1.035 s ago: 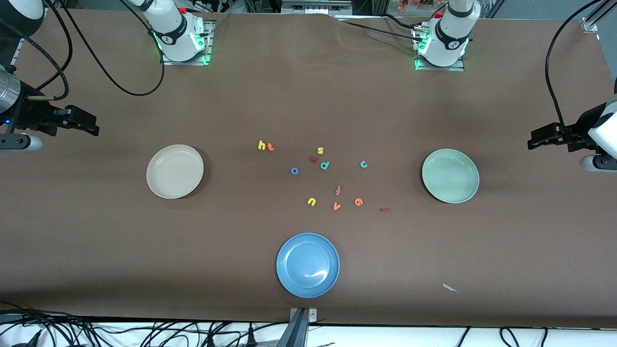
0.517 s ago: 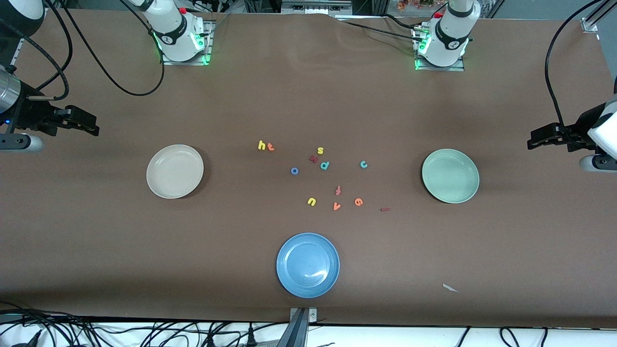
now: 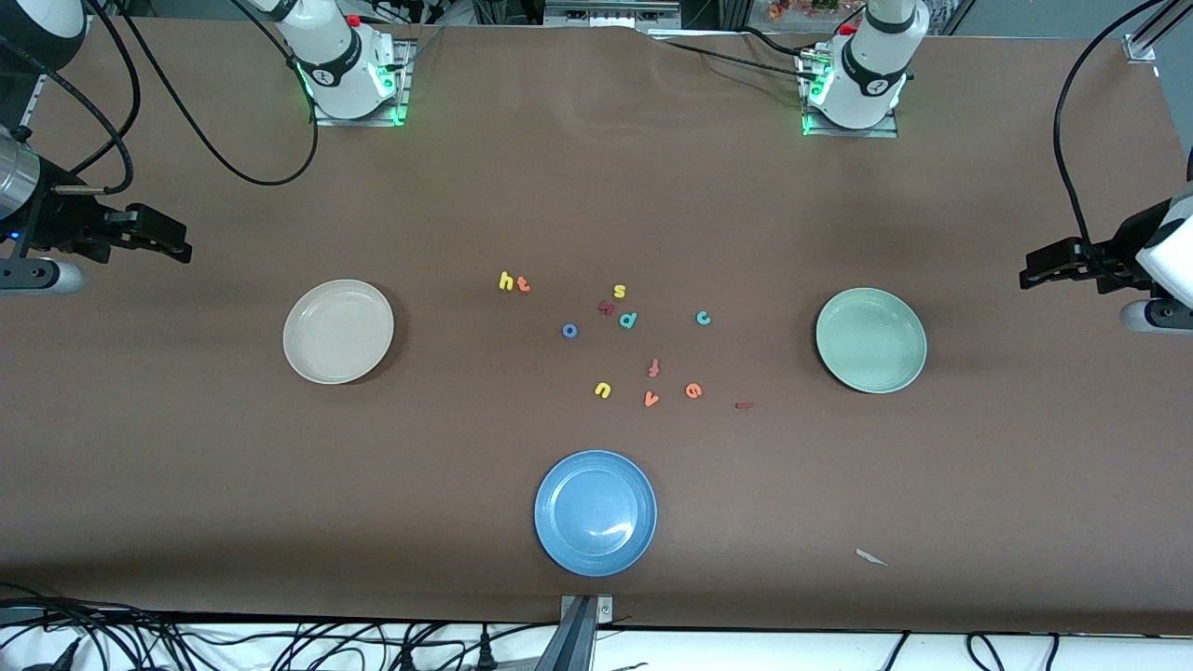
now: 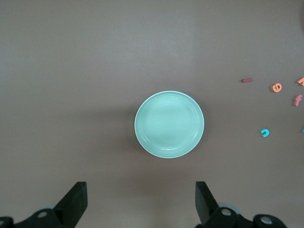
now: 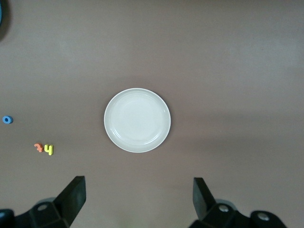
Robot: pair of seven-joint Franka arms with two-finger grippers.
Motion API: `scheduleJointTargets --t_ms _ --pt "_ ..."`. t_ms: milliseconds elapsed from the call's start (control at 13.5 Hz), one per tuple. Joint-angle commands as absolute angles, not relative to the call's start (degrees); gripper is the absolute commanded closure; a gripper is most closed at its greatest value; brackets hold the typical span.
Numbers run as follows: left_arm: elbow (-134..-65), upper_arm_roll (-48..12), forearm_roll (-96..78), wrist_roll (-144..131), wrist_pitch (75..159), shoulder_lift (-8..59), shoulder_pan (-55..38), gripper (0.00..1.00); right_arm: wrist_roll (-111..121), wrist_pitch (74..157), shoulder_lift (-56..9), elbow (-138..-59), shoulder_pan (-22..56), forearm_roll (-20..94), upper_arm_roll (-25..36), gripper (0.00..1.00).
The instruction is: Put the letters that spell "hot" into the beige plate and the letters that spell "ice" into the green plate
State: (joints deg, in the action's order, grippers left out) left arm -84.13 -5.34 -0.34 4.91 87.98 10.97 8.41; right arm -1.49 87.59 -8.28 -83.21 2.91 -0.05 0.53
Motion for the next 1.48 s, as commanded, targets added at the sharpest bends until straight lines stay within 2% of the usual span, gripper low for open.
scheduleJointTargets --t_ms 0,739,1109,1404 --pt "-84.99 -5.45 0.88 5.8 87.98 10.02 8.44 0.0 -1.14 87.36 -8.61 -82.27 2.9 0.62 0.62 0.0" --pt "-84.99 -5.89 0.44 -1.73 88.07 11.86 5.72 0.0 -1.23 87.28 -8.53 -82.27 2.9 0.62 0.62 0.0" --pt "-84.73 -5.89 -1.57 -12.53 88.94 15.98 -0.34 0.0 -1.14 86.13 -8.44 -82.27 3.08 0.53 0.18 0.0" --pt "-85.17 -5.89 -3.6 -26.51 94.56 21.87 -5.79 0.0 -0.97 86.13 -8.61 -82.27 3.08 0.53 0.26 0.0"
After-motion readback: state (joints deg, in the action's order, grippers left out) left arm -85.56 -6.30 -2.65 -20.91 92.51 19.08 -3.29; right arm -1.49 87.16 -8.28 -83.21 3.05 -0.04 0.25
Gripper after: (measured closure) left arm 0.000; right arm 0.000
